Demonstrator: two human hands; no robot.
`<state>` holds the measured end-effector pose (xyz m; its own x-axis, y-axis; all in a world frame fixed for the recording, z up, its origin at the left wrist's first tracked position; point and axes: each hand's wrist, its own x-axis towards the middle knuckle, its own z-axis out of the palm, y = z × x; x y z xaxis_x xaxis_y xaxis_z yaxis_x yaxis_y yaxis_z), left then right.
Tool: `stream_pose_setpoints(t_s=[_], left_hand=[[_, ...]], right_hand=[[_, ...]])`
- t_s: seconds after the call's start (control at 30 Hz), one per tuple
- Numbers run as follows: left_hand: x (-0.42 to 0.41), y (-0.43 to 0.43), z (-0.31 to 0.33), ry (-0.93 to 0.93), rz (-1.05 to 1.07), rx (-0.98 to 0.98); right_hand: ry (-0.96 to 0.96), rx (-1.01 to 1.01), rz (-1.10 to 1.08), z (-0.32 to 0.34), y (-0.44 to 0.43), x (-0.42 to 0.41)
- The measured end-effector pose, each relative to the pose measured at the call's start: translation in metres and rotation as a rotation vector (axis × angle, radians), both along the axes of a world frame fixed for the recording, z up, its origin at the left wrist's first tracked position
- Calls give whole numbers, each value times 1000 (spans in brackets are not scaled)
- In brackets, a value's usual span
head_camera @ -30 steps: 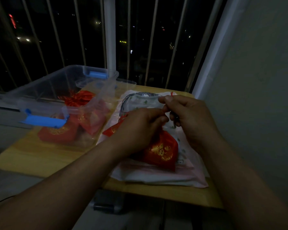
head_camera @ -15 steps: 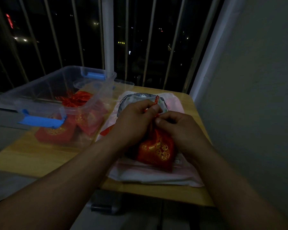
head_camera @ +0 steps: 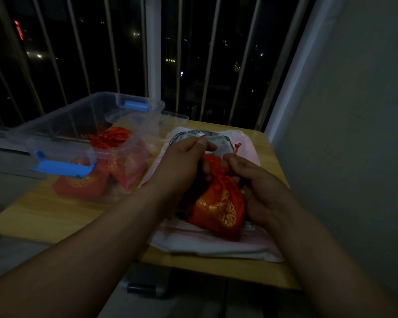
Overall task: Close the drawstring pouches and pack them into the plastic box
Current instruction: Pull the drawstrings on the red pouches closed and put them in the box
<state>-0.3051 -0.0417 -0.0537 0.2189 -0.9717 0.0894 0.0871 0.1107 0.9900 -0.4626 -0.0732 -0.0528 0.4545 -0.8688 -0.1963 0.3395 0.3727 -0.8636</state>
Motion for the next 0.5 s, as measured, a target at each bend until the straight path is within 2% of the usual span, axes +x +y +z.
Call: stream_pose_setpoints(t_s=[0.07, 0.2, 0.37, 0.5], left_hand=[[3, 0, 5, 29, -6, 0], [10, -5, 14, -85, 35, -82], [9, -10, 19, -211, -86, -128], [6, -12, 19, -243, -173, -119]], right_hand=[[76, -3, 45, -1, -3, 0], [215, -8, 92, 2, -3, 5], [356, -178, 139, 8, 1, 11], [403, -292, 196, 10, 4, 11]])
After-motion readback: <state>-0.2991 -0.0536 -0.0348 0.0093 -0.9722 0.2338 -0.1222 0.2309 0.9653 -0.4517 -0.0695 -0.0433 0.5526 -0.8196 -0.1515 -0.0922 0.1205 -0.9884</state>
